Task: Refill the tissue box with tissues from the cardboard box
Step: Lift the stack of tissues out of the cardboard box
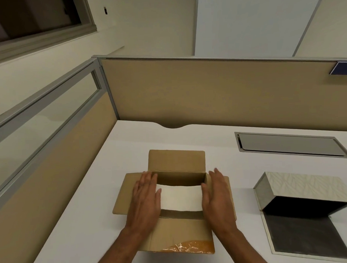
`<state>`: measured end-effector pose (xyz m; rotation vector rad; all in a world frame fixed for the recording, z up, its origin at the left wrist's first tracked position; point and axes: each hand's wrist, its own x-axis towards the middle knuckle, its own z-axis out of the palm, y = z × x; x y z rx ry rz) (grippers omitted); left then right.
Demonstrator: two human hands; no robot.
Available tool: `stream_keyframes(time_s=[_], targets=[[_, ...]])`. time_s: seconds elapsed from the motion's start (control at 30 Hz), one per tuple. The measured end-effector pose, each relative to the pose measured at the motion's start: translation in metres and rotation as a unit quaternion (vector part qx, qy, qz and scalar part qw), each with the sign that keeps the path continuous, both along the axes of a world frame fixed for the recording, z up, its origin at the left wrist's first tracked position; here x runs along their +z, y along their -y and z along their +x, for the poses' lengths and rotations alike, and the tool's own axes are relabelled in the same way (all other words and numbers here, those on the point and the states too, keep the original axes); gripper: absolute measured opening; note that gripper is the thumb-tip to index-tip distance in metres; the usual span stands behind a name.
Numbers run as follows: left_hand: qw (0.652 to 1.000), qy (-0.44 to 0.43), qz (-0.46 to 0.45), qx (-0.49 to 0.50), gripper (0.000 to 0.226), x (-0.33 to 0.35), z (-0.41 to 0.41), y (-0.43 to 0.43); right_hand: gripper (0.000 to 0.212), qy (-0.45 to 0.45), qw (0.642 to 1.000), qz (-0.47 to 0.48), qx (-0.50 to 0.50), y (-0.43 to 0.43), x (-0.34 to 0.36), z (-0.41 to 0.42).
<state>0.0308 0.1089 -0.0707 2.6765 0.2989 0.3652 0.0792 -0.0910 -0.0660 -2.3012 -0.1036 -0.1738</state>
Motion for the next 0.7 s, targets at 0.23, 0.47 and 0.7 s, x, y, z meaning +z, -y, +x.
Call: stream_keyframes(time_s=[0.23,0.47,0.7], targets=[[0.991,-0.119,-0.038,-0.053,0.054,-0.011,0.006,0.004,0.060,-0.099,0.953,-0.188,0.214,-0.025,0.003,0.012],[0.992,-0.120,-0.007,-0.036,0.054,-0.015,0.008,0.007,0.066,-0.165,0.898,-0.312,0.262,-0.042,-0.003,0.035],[0.993,-0.116,-0.004,-0.025,0.062,-0.010,0.005,0.011,0.062,-0.271,0.864,-0.320,0.278,-0.052,-0.001,0.055]])
